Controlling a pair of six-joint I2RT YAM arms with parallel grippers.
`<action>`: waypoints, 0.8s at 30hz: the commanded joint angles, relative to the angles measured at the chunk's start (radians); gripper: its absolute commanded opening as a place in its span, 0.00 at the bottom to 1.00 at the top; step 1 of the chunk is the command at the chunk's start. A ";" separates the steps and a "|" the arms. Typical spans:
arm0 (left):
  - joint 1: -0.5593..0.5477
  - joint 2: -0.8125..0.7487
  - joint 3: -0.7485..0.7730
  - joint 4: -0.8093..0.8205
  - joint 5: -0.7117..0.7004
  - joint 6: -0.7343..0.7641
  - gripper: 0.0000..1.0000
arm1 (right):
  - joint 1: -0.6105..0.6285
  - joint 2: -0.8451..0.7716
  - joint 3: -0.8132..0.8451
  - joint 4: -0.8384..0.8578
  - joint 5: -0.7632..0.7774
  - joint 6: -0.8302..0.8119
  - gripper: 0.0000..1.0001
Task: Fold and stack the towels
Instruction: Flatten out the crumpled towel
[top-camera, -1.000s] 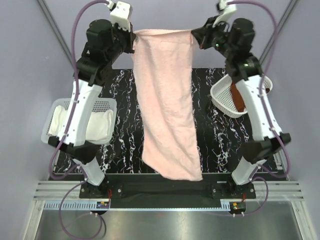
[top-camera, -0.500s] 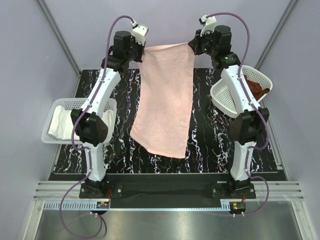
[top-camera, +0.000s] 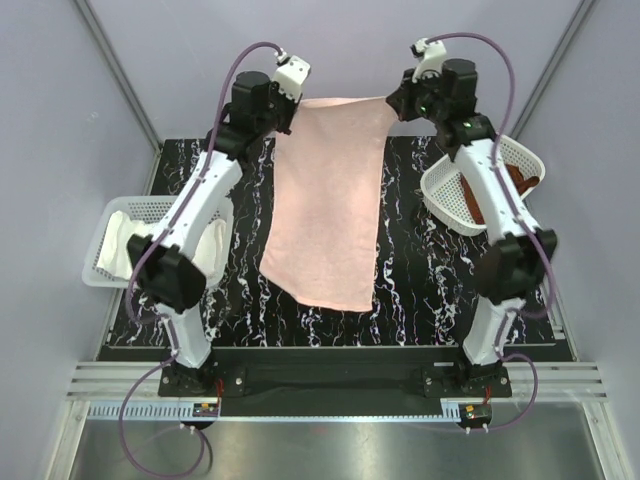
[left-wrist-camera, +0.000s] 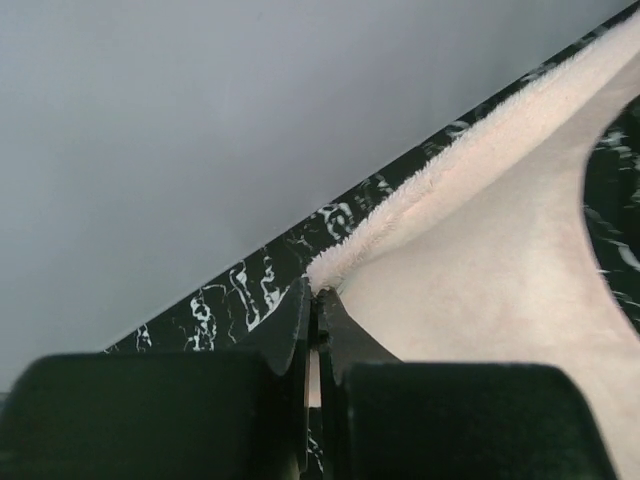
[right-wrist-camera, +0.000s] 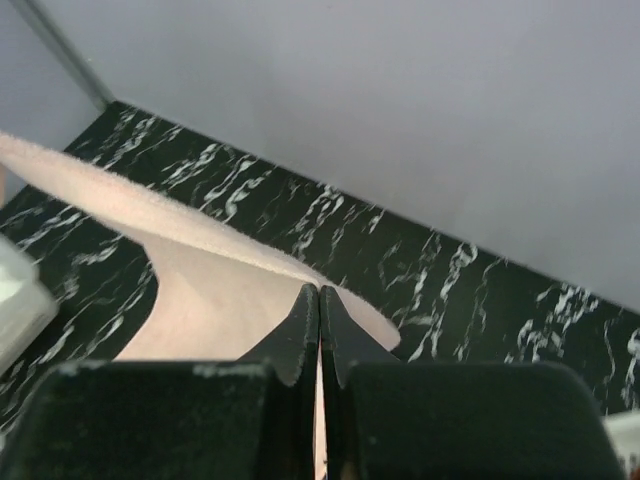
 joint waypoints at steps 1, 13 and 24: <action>-0.042 -0.325 -0.082 0.036 -0.003 0.006 0.00 | -0.022 -0.407 -0.248 0.061 -0.060 0.033 0.00; -0.273 -0.859 -0.276 -0.041 0.404 -0.328 0.00 | -0.022 -1.184 -0.588 0.000 -0.260 0.288 0.00; -0.280 -0.613 0.088 -0.290 0.300 -0.361 0.00 | -0.022 -1.051 -0.472 -0.015 -0.183 0.328 0.00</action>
